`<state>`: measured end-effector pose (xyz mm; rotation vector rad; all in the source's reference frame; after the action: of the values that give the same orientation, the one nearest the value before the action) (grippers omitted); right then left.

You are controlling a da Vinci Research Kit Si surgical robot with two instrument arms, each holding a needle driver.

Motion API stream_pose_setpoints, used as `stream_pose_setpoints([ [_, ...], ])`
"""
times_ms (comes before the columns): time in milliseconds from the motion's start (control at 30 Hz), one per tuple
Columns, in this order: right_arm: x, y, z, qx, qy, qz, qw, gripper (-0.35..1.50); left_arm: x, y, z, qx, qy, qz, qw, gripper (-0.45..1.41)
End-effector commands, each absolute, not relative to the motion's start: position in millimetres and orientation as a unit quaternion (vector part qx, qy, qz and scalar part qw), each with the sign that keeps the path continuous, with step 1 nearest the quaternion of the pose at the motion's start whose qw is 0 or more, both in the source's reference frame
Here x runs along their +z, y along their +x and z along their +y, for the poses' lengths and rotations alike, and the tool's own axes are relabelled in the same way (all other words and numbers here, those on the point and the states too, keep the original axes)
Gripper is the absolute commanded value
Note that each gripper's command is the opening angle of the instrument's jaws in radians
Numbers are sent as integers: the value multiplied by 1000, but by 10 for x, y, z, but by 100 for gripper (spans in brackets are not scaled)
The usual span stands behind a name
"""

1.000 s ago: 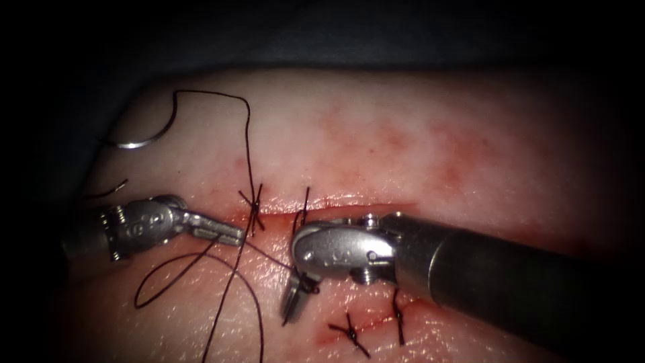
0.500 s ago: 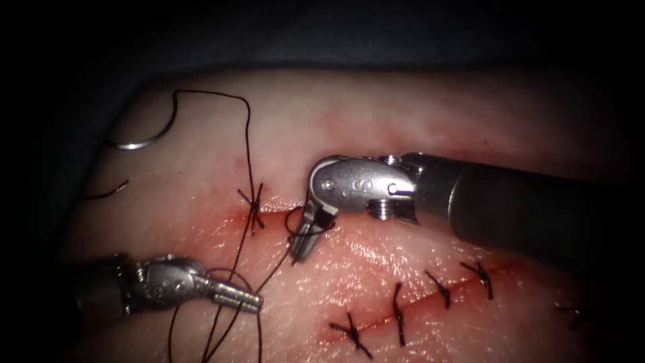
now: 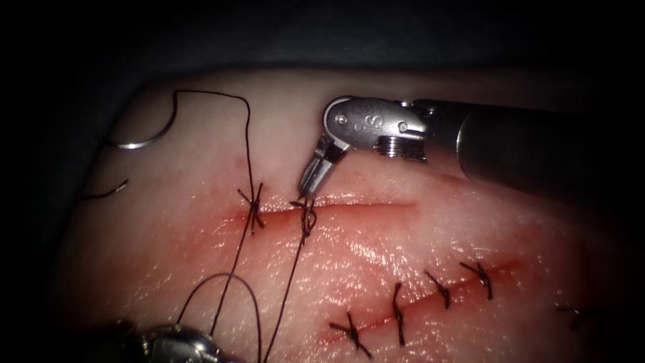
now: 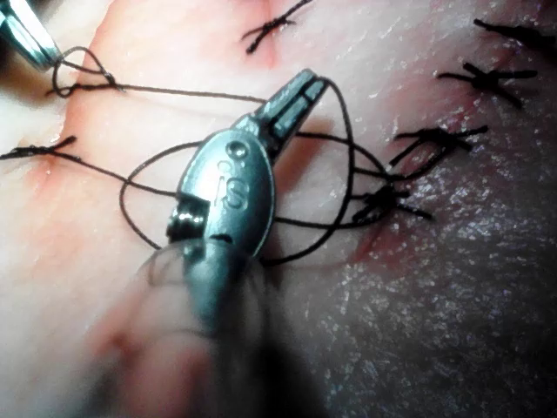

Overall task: Wound Closure
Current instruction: Pick up tail and pull upwards with right hand while pulling downwards on working end with left hand

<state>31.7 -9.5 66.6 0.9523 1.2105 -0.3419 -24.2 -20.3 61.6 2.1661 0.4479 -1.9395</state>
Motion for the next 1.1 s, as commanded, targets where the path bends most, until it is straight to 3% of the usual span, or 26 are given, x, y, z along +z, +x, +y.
stream_pose_setpoints([
  [33, 670, 326, -85, -153, 424, 545, 707, -35, 606, -256, -219, -628, 744, 197, 111, -45],
  [467, 685, 332, -52, -90, 335, 548, 761, -35, 597, -278, -236, -617, 748, 212, 122, -45],
  [567, 689, 330, -45, -80, 311, 543, 776, -35, 613, -279, -249, -579, 760, 270, 117, -45],
  [1100, 687, 328, -56, -70, 285, 545, 785, -35, 612, -279, -251, -549, 767, 304, 133, -45],
])
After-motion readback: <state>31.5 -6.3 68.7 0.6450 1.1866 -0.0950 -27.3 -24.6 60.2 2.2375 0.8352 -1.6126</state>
